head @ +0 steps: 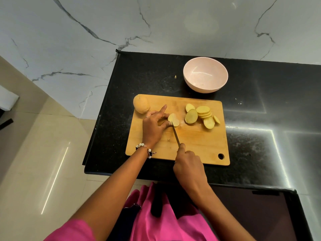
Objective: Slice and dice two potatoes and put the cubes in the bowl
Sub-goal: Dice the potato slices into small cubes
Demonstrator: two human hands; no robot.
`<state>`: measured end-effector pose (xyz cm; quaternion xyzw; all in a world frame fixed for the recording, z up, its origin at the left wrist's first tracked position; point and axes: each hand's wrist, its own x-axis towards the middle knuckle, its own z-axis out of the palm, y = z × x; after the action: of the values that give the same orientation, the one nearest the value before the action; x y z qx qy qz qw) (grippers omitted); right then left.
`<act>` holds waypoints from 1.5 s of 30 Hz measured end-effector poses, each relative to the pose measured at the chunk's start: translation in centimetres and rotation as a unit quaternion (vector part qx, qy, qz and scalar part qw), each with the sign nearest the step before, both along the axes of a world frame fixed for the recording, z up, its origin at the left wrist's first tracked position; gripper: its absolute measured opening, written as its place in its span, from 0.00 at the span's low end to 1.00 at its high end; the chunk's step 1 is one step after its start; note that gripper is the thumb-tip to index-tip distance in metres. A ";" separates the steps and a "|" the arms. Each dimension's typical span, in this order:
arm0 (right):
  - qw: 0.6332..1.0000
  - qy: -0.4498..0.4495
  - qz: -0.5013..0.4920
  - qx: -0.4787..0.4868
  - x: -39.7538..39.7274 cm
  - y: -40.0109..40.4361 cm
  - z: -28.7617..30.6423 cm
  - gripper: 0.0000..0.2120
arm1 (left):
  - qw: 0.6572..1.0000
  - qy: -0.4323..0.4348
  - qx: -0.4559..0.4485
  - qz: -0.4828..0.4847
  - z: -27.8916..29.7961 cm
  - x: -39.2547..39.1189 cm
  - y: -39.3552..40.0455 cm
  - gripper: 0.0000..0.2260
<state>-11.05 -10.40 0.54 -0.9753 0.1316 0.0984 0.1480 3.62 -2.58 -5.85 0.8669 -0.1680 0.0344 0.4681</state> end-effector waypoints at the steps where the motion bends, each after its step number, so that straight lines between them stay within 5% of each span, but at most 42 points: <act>1: 1.000 -0.007 -0.010 0.011 0.1 -0.3 0.4 0.24 | 1.000 0.004 -0.001 -0.001 0.1 0.0 0.0 0.28; 26: 0.997 -0.067 -0.011 0.043 6.2 -0.7 -0.5 0.15 | 1.000 0.012 -0.015 0.021 0.4 0.2 0.0 0.27; 32: 0.999 -0.039 0.015 0.010 2.3 0.2 -1.1 0.25 | 0.999 0.010 -0.017 0.030 0.4 -0.1 0.0 0.27; 36: 0.997 -0.027 -0.006 0.066 0.1 -1.0 -0.7 0.23 | 0.999 0.027 -0.020 0.027 0.7 -0.2 -0.1 0.27; 42: 0.985 -0.102 -0.057 0.124 2.0 -3.6 0.1 0.13 | 0.997 0.022 0.024 0.070 1.5 -0.8 -1.1 0.19; 45: 0.985 -0.115 -0.082 0.100 2.5 -4.5 -0.4 0.11 | 0.983 0.060 0.140 0.098 1.9 -1.7 -3.1 0.23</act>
<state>-8.60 -14.92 0.13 -0.9462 0.1828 -0.0138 0.2666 1.92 -5.70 -3.96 0.9366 -0.0565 0.0041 0.3457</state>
